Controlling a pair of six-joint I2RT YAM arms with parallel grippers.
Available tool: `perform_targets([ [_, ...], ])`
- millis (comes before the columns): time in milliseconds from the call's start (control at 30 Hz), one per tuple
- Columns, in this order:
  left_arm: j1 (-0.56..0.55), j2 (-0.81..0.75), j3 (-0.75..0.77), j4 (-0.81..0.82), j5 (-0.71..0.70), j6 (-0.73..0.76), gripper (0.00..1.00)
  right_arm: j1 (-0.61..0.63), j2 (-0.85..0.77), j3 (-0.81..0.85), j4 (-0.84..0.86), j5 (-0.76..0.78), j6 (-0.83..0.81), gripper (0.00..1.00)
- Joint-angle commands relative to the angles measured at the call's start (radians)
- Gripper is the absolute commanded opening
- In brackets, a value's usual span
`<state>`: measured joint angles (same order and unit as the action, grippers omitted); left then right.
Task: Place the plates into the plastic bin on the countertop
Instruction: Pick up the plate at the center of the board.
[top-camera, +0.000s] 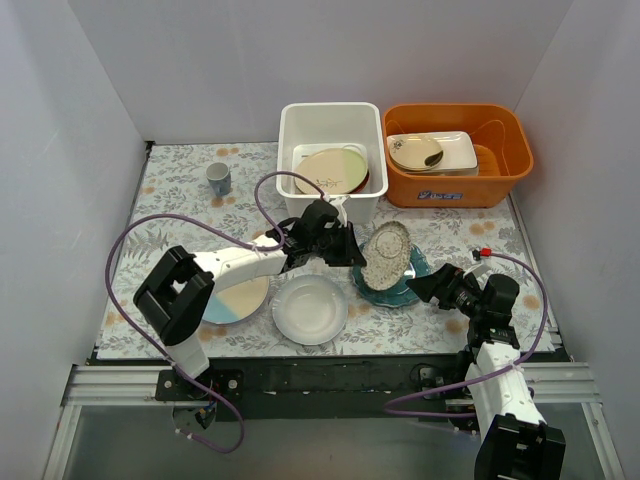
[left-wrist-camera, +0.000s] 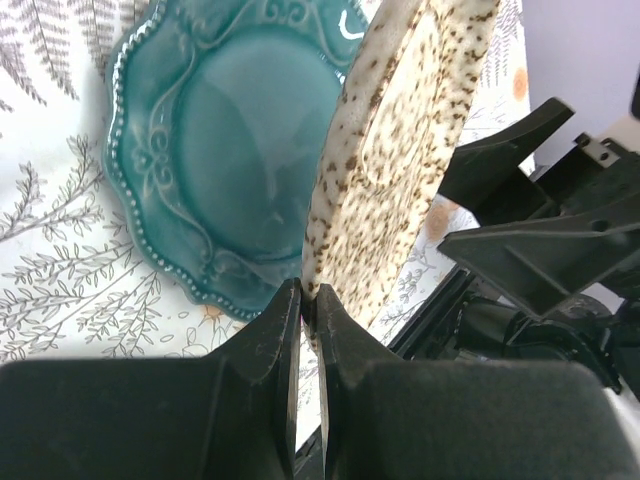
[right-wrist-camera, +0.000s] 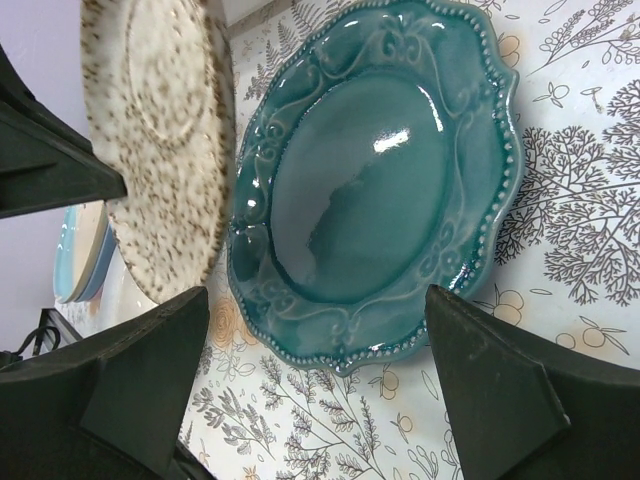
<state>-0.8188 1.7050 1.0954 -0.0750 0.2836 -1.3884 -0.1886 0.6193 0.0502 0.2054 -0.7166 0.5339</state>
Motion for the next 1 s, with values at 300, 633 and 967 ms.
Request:
perform_targets([
  [300, 0.056, -0.088, 0.124, -0.029, 0.0, 0.063, 0.0, 0.001, -0.013, -0.007, 0.0, 0.005, -0.022, 0.96],
  [633, 0.115, -0.113, 0.178, -0.066, 0.014, 0.091, 0.0, 0.001, -0.018, -0.009, -0.003, 0.006, -0.025, 0.95],
  [967, 0.167, -0.125, 0.216, -0.08, 0.028, 0.094, 0.0, 0.0, -0.015, -0.009, -0.006, 0.008, -0.028, 0.95],
])
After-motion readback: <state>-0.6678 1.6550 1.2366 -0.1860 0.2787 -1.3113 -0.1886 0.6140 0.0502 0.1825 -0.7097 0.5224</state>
